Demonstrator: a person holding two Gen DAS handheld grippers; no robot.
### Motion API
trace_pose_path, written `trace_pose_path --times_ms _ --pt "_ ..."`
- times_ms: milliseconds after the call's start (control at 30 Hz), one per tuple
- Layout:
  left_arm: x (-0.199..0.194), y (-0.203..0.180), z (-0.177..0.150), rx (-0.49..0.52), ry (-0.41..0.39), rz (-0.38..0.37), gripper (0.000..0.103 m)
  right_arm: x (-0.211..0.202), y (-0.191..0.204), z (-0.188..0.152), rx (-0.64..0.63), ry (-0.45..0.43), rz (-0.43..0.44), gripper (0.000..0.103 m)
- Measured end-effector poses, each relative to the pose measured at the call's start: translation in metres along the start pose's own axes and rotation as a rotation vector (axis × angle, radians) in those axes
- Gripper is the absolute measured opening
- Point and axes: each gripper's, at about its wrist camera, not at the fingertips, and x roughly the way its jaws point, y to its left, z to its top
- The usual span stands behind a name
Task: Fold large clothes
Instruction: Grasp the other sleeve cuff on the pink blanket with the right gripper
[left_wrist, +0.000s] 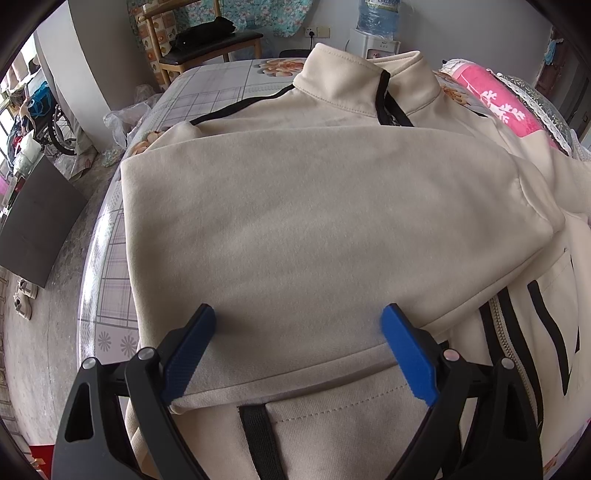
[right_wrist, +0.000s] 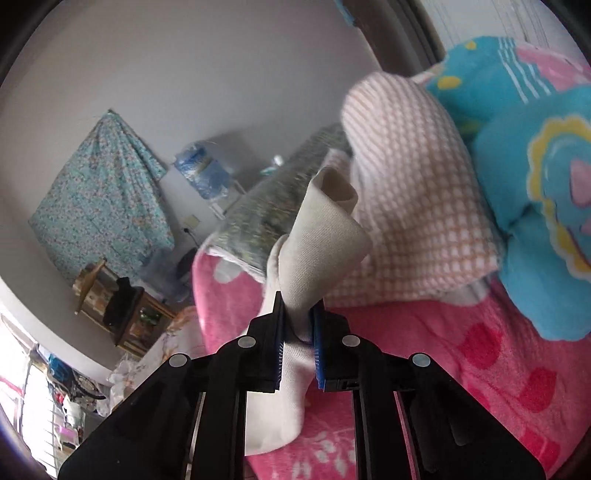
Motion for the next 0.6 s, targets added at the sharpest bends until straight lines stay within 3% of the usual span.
trace_pose_path --times_ms 233,333,400,500,600 --pt "-0.019 0.01 -0.001 -0.041 -0.061 -0.048 0.085 -0.047 0.103 0.009 -0.164 -0.05 0.157 0.011" --pt "-0.009 0.012 -0.002 -0.055 -0.011 -0.071 0.072 -0.055 0.14 0.001 -0.214 -0.044 0.216 0.011" --pt "-0.013 0.013 -0.002 -0.052 -0.027 -0.065 0.058 -0.057 0.166 -0.007 -0.247 -0.033 0.256 0.011" --pt "-0.024 0.025 -0.005 -0.106 -0.03 -0.136 0.044 -0.059 0.206 -0.026 -0.291 -0.001 0.335 0.011" --pt "-0.042 0.036 -0.012 -0.129 -0.06 -0.161 0.039 -0.055 0.254 -0.054 -0.366 0.033 0.409 0.011"
